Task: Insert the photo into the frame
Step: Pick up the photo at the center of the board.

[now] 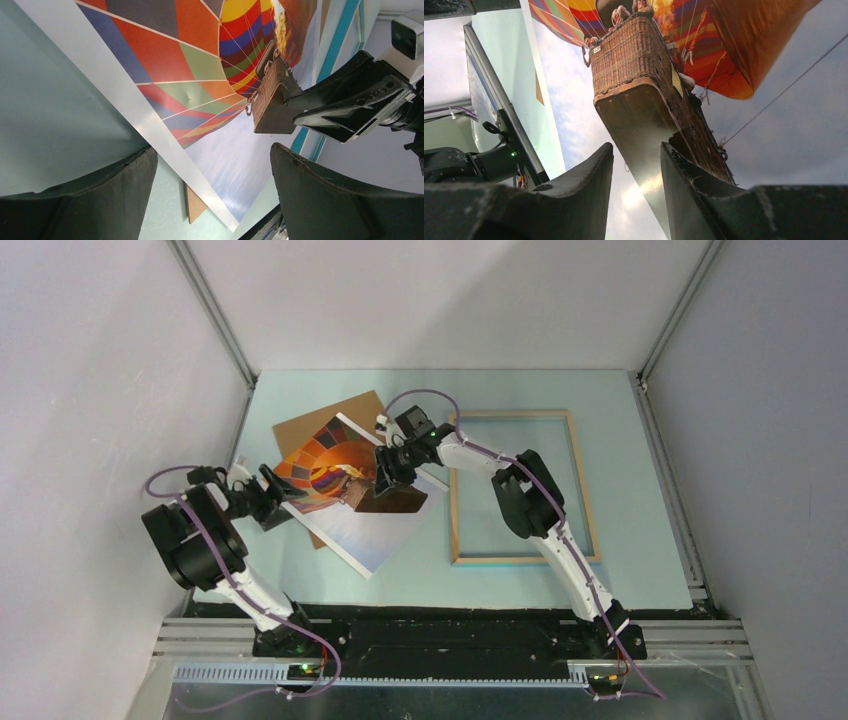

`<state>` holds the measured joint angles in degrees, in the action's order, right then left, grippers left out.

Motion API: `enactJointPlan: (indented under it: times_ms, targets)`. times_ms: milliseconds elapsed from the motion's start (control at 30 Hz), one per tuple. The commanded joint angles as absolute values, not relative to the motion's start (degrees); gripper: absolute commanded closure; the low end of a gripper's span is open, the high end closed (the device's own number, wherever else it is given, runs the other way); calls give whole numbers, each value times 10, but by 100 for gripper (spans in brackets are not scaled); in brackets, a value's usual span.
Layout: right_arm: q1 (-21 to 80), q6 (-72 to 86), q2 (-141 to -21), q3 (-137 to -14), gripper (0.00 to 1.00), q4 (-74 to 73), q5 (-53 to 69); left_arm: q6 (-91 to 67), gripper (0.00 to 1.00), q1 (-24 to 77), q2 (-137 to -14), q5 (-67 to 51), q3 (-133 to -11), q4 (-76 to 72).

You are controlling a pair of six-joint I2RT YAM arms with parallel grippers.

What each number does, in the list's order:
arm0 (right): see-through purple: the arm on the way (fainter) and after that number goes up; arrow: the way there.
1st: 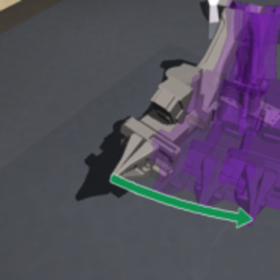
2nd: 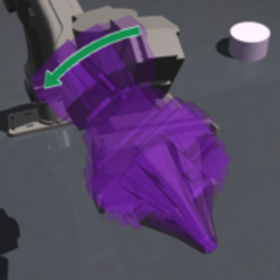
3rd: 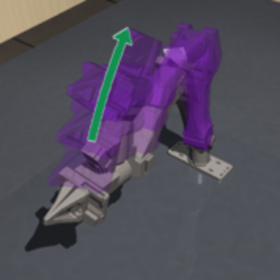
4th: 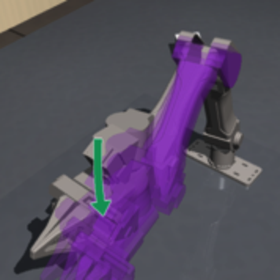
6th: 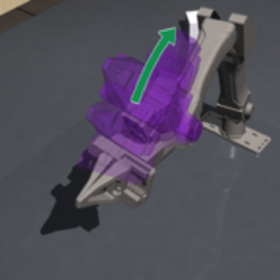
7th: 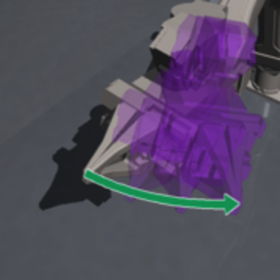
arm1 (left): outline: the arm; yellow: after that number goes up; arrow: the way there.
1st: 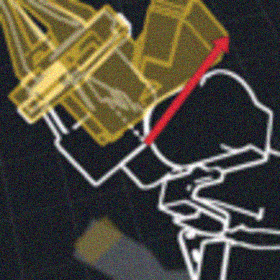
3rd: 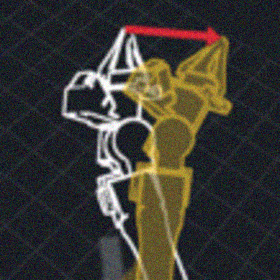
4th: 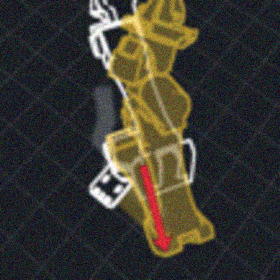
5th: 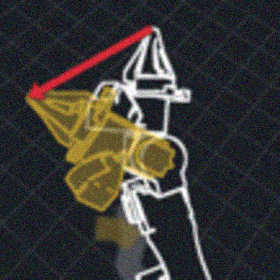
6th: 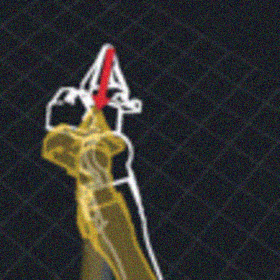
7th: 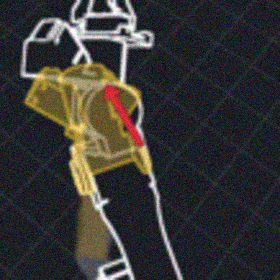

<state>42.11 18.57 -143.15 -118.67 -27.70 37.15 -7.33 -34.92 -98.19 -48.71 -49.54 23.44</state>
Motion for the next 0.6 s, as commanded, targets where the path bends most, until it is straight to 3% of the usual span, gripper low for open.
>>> enactJointPlan:
  times_ms: [0, 267, 567]
  targets:
    - [429, 190, -1457, -1193, 56, -289, 368, -46, 10, -349, -971, -488, -481, 222]
    - [430, 186, -1459, -1193, 56, -289, 367, -65, 12, -344, -955, -539, -494, 209]
    - [430, 181, -1458, -1195, 56, -292, 366, -76, 21, -327, -943, -591, -505, 196]
